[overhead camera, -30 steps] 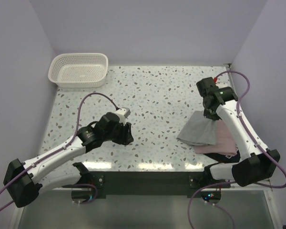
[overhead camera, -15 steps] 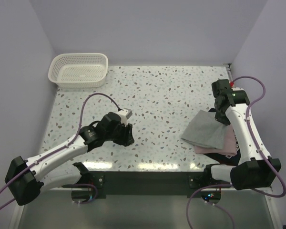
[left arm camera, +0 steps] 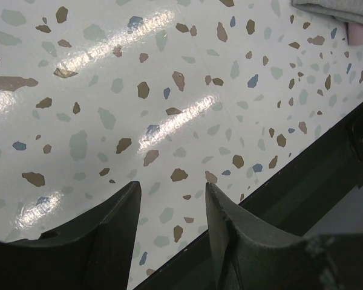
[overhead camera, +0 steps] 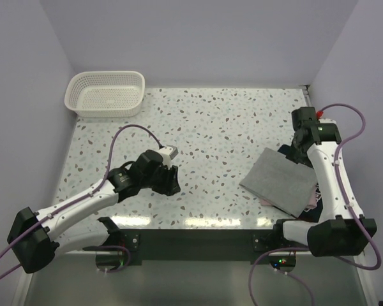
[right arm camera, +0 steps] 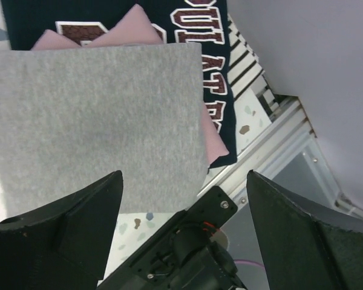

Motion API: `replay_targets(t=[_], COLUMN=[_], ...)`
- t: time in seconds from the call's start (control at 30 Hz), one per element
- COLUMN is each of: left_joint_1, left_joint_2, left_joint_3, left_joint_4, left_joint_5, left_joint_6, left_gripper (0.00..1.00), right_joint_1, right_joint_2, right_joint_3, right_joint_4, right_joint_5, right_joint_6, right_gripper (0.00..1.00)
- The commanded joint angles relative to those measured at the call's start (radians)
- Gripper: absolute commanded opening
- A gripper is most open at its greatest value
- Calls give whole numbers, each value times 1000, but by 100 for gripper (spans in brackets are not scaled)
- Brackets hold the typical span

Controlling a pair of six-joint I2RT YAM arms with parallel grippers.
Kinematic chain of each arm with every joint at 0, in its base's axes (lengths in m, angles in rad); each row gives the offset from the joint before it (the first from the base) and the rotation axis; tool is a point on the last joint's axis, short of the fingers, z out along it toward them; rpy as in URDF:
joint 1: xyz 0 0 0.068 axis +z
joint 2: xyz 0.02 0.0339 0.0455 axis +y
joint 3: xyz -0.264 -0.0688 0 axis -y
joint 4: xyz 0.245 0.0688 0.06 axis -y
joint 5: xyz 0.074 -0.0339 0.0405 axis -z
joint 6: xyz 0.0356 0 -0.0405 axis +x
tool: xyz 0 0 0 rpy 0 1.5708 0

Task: Fold and stack the tank tops
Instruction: Neatly place the folded tank top to the corner

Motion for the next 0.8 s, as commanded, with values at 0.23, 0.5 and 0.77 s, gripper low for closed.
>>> replay_targets(t=[0.23, 0.5, 0.77], left_joint_1=[14, 24, 31], left_joint_2=[-5, -28, -49], left_joint_3=[10, 89, 136], left_joint_4=[25, -24, -30], left_joint_5=[-20, -98, -222], left_joint_6=[15, -17, -109], left_gripper=[52, 53, 53], right_joint_1=[138, 597, 1020], right_joint_2=[-142, -83, 127], right_joint_3=[-22, -64, -94], right_joint_4=[133, 302, 579], right_joint_5=[-167, -37, 50], right_joint_6=[64, 254, 311], right_gripper=[86, 88, 91])
